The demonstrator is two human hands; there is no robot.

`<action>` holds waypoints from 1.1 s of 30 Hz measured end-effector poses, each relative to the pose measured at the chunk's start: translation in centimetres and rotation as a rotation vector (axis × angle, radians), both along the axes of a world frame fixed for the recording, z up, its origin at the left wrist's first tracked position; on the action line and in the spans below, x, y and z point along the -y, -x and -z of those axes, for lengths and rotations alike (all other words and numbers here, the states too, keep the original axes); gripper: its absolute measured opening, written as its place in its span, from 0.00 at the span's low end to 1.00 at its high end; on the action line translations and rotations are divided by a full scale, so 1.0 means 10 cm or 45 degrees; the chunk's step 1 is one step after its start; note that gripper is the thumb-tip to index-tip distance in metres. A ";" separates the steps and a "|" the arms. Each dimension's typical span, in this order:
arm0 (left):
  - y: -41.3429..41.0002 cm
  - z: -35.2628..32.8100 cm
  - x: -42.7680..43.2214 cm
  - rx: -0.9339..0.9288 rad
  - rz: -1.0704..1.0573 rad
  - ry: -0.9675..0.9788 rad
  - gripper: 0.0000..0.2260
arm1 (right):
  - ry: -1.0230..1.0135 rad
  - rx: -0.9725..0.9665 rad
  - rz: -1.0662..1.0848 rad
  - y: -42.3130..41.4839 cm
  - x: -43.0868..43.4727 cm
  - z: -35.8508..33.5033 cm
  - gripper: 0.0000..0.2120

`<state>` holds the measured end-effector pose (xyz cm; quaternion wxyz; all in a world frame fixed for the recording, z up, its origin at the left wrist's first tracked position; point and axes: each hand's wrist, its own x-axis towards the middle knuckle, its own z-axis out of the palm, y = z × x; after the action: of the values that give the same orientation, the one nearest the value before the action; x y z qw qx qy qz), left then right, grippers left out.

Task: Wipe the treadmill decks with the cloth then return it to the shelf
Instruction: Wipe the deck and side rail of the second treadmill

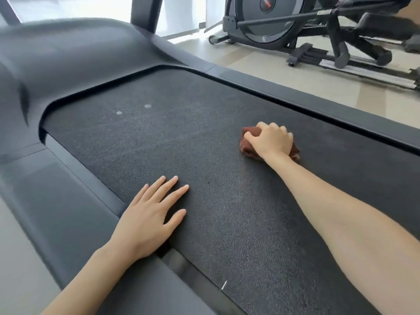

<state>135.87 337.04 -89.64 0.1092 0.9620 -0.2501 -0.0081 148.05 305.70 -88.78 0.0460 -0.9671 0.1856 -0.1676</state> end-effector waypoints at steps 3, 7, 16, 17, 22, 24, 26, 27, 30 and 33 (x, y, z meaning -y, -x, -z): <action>-0.01 -0.02 0.00 -0.027 -0.015 0.034 0.30 | 0.001 -0.032 -0.055 0.17 -0.24 -0.03 0.21; 0.00 -0.06 -0.06 -0.030 -0.018 0.023 0.29 | 0.013 -0.044 -0.535 0.94 -0.84 -0.06 0.17; -0.36 -0.09 -0.59 -0.081 0.128 0.115 0.27 | -0.125 -0.105 -0.851 1.38 -0.58 -0.10 0.15; -0.42 -0.09 -0.60 -0.072 0.117 0.117 0.28 | -0.100 -0.084 -0.733 1.18 -0.53 -0.11 0.14; -0.80 -0.08 -0.55 -0.048 0.272 0.055 0.30 | -0.048 -0.002 -0.036 0.19 -0.60 -0.02 0.17; -0.91 -0.07 -0.58 -0.030 0.336 0.037 0.31 | -0.050 0.013 0.145 0.04 -0.85 -0.01 0.19; -0.98 -0.05 -0.63 -0.010 0.388 0.033 0.31 | -0.022 0.008 0.134 0.08 -1.15 0.00 0.18; -1.00 -0.03 -0.65 0.002 0.415 0.035 0.31 | -0.014 0.012 0.073 0.18 -1.30 0.01 0.18; -1.07 0.02 -0.74 0.063 0.465 0.027 0.29 | 0.008 0.007 -0.152 0.67 -1.76 0.02 0.18; -1.22 0.01 -0.90 0.107 0.415 0.019 0.29 | -0.055 0.036 -0.306 1.21 -2.02 -0.03 0.17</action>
<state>148.09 346.07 -89.72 0.1031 0.9074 -0.4072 0.0163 136.00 325.86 -88.48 0.0892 -0.9787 0.0714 -0.1704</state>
